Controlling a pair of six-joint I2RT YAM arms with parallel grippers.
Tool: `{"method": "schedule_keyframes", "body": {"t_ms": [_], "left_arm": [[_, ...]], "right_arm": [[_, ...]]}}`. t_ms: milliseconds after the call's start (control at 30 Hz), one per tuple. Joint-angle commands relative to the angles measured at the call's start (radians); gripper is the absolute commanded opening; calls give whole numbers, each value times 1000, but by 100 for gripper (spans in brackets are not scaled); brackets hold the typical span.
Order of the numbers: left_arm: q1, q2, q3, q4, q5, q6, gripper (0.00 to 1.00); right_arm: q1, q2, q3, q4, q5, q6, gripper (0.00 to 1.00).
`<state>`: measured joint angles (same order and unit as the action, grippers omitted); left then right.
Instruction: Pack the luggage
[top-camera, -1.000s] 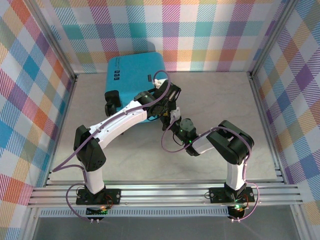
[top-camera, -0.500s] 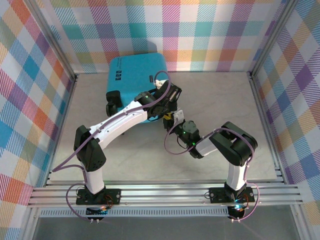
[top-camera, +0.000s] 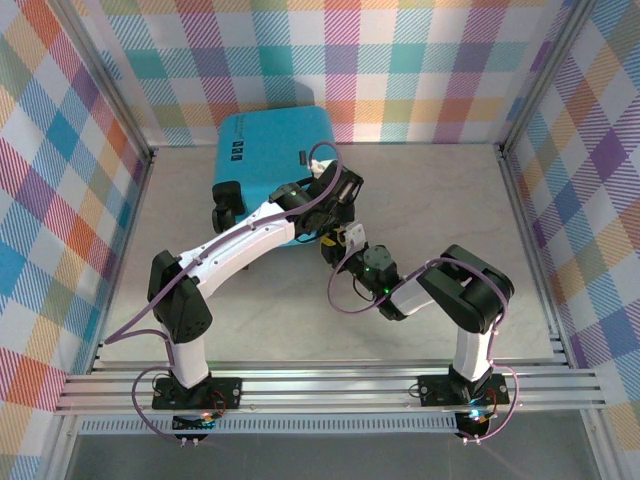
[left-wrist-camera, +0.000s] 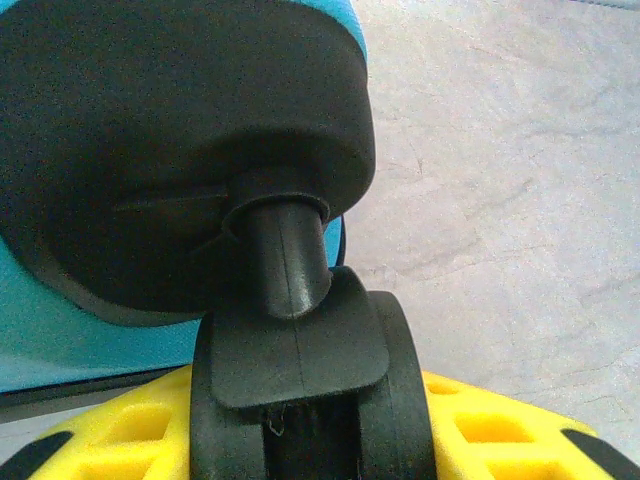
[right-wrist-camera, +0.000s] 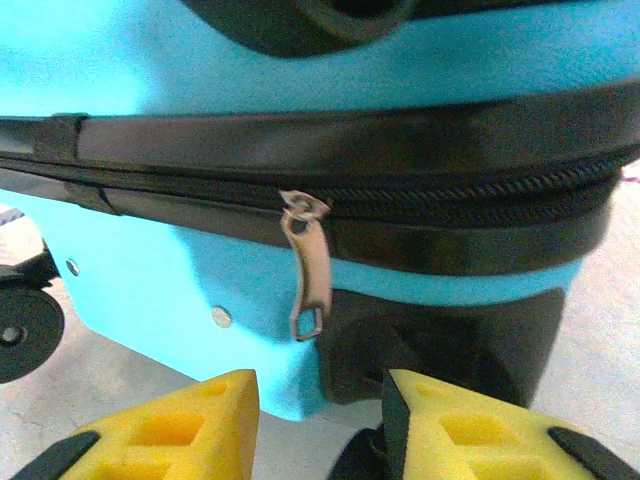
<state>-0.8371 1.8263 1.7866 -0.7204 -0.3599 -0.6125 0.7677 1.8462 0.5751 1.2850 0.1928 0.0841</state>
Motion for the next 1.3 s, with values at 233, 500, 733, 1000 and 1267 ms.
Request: {"method": "schedule_keyframes", "body": {"t_ms": [233,500,733,1000,1267], "left_arm": [[-29,-98,53,235,27,68,8],[-28,-107,48,239,36,67,8],[-28,-110,42,239,40,66,8],[-28,-122,26,247,29,68,8],[-29,-140,-5,254,20,63,8]], "right_arm": [[22,2,101,-21,34,-47,46],[22,51,189,-82,78,-71,49],[22,54,203,-95,91,-78,27],[21,43,177,-83,105,-81,8],[4,17,146,-90,111,-73,0]]}}
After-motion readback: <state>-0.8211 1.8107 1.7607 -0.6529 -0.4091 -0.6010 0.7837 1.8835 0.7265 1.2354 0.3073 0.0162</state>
